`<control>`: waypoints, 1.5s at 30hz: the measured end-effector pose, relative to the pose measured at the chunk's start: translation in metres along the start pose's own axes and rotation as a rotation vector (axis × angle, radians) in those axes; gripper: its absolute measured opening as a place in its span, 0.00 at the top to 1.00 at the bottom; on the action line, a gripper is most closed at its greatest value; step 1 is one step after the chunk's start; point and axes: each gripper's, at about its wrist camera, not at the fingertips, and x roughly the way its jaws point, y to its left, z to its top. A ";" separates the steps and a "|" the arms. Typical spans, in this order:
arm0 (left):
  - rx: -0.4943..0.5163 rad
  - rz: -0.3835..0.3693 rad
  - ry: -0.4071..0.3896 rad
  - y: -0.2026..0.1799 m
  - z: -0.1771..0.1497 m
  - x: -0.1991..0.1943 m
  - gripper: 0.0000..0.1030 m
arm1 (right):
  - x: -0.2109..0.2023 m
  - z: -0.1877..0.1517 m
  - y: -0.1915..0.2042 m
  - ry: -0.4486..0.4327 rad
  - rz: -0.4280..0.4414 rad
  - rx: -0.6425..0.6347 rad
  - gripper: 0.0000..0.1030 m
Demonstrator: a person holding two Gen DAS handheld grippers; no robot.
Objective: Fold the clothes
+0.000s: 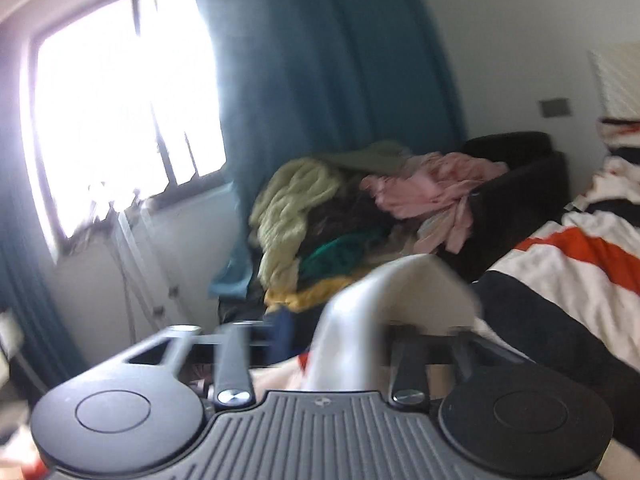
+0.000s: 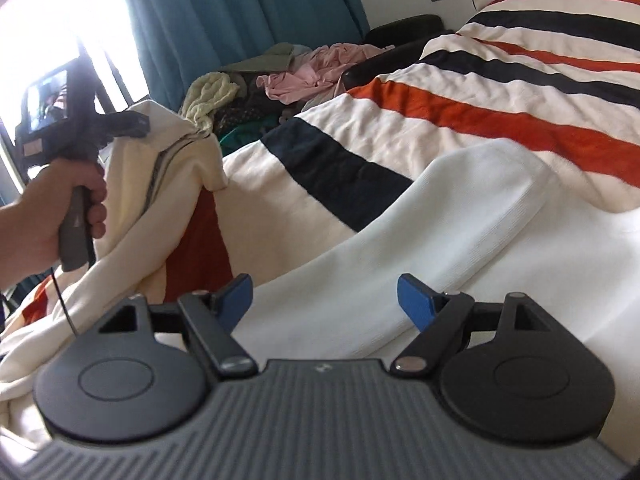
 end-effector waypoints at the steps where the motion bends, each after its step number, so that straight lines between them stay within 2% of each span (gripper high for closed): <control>1: -0.008 0.003 0.004 0.006 -0.001 -0.005 0.27 | 0.002 -0.001 0.001 0.002 0.001 -0.002 0.21; 2: -0.008 0.000 0.013 0.011 -0.002 -0.012 0.21 | 0.002 -0.001 0.001 0.002 0.002 -0.003 0.21; 5: -0.027 -0.029 0.052 0.030 -0.009 -0.046 0.19 | 0.001 -0.001 0.003 -0.001 0.005 -0.011 0.21; 11: -0.198 -0.079 0.124 0.082 -0.052 -0.177 0.12 | -0.011 0.000 0.009 -0.030 0.024 -0.047 0.21; 16: -0.245 -0.027 0.153 0.107 -0.101 -0.294 0.11 | -0.021 -0.001 0.016 -0.045 0.042 -0.095 0.21; 20: -0.260 -0.007 0.156 0.114 -0.132 -0.367 0.11 | -0.033 -0.002 0.020 -0.066 0.053 -0.128 0.21; 22: -0.263 0.030 0.126 0.115 -0.141 -0.391 0.11 | -0.036 -0.003 0.022 -0.069 0.055 -0.145 0.21; 26: -0.354 0.036 0.095 0.120 -0.155 -0.418 0.09 | -0.045 -0.004 0.026 -0.079 0.052 -0.180 0.21; 28: -0.348 0.066 0.083 0.116 -0.158 -0.427 0.09 | -0.049 -0.005 0.028 -0.088 0.054 -0.197 0.21; 34: -0.385 0.055 0.102 0.114 -0.157 -0.425 0.06 | -0.056 -0.006 0.026 -0.113 0.123 -0.165 0.21; 39: -0.417 0.044 0.118 0.113 -0.156 -0.424 0.06 | -0.053 -0.008 0.027 -0.101 0.176 -0.155 0.21; 40: -0.423 0.042 0.121 0.113 -0.156 -0.423 0.06 | -0.052 -0.008 0.026 -0.090 0.207 -0.136 0.19; 43: -0.435 0.041 0.123 0.111 -0.155 -0.422 0.06 | -0.041 -0.004 0.018 0.031 0.420 0.019 0.21; 45: -0.429 0.064 0.109 0.110 -0.155 -0.421 0.06 | -0.035 -0.003 0.020 0.084 0.498 0.065 0.20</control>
